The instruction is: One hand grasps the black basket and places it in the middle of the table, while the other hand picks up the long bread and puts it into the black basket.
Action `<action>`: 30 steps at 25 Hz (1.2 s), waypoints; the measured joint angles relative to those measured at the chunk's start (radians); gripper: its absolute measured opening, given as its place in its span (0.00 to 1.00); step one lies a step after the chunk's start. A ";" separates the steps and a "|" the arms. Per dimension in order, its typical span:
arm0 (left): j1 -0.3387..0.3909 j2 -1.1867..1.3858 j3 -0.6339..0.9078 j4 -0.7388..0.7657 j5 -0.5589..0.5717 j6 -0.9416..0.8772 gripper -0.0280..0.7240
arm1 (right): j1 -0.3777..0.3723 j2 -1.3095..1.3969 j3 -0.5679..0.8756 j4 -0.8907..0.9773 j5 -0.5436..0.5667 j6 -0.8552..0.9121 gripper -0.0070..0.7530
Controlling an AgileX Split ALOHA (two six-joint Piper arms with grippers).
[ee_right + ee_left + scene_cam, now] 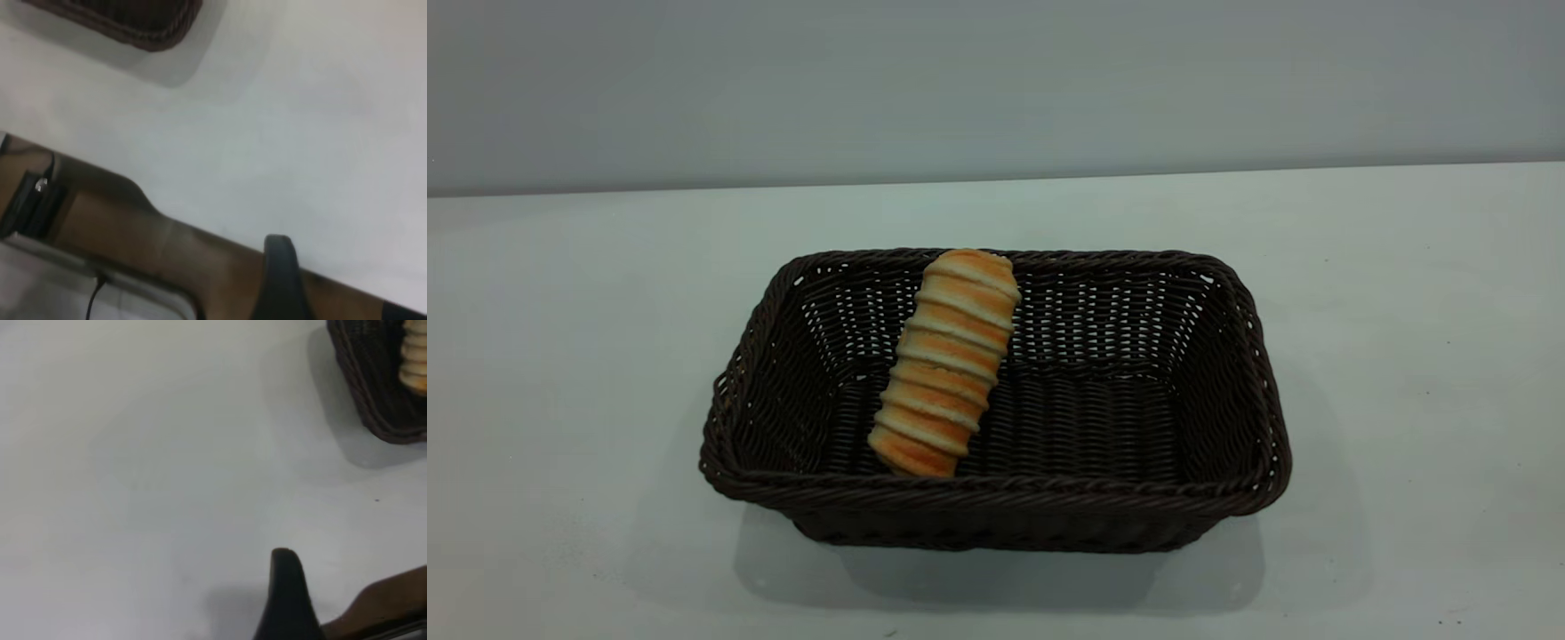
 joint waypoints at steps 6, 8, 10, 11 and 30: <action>0.000 -0.222 0.098 -0.022 0.021 -0.002 0.79 | 0.000 -0.165 0.116 -0.015 -0.060 -0.003 0.77; 0.000 -0.287 0.120 -0.022 0.026 -0.002 0.79 | 0.000 -0.207 0.163 -0.030 -0.069 -0.003 0.77; 0.000 -0.351 0.143 -0.024 0.031 -0.002 0.79 | 0.000 -0.236 0.197 -0.040 -0.079 0.002 0.77; 0.000 -0.380 0.153 -0.029 0.033 -0.002 0.79 | 0.000 -0.251 0.203 -0.042 -0.082 0.003 0.77; 0.000 -0.508 0.374 -0.093 0.017 0.005 0.79 | 0.000 -0.308 0.210 -0.044 -0.091 0.011 0.77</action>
